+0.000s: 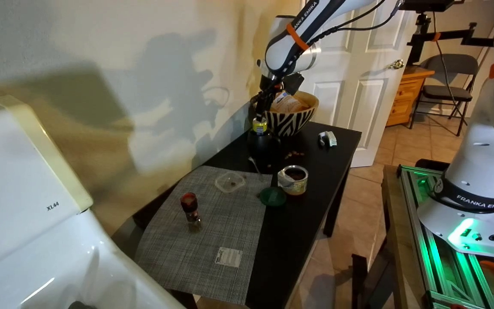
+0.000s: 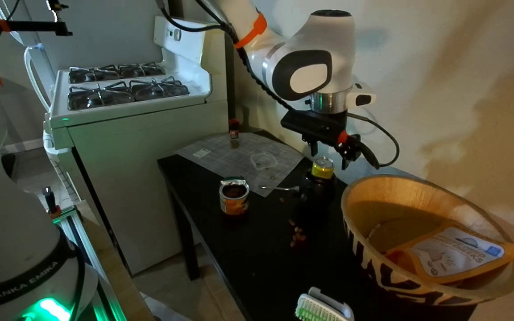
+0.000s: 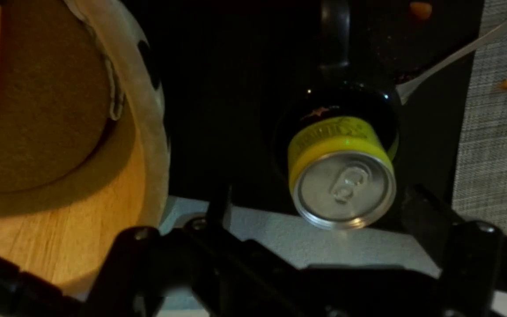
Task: Remove the yellow can from the mug and place it on the placemat.
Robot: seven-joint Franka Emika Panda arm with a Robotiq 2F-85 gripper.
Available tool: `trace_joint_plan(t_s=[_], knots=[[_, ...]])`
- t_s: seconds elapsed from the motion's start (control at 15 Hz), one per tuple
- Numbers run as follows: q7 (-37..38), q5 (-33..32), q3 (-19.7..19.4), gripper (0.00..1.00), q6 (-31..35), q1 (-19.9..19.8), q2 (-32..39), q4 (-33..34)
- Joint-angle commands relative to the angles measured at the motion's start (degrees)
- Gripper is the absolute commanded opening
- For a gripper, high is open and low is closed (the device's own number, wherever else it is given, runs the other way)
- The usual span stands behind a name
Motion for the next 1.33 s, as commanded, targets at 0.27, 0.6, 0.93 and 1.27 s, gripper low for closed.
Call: trace_joint_plan(t_s=[0.27,0.6,0.93,1.27], knots=[[2.2,-0.3,4.5,1.0,2.0,-2.9,2.1,-1.4],[1.9,1.6,6.9,1.0,2.1,-3.8,1.5,-0.9],[3.5,0.4,5.9,1.0,2.2,-3.7,3.0,0.2],[2.3,1.5,6.7,0.49,4.6,-4.9,3.7,0.4]])
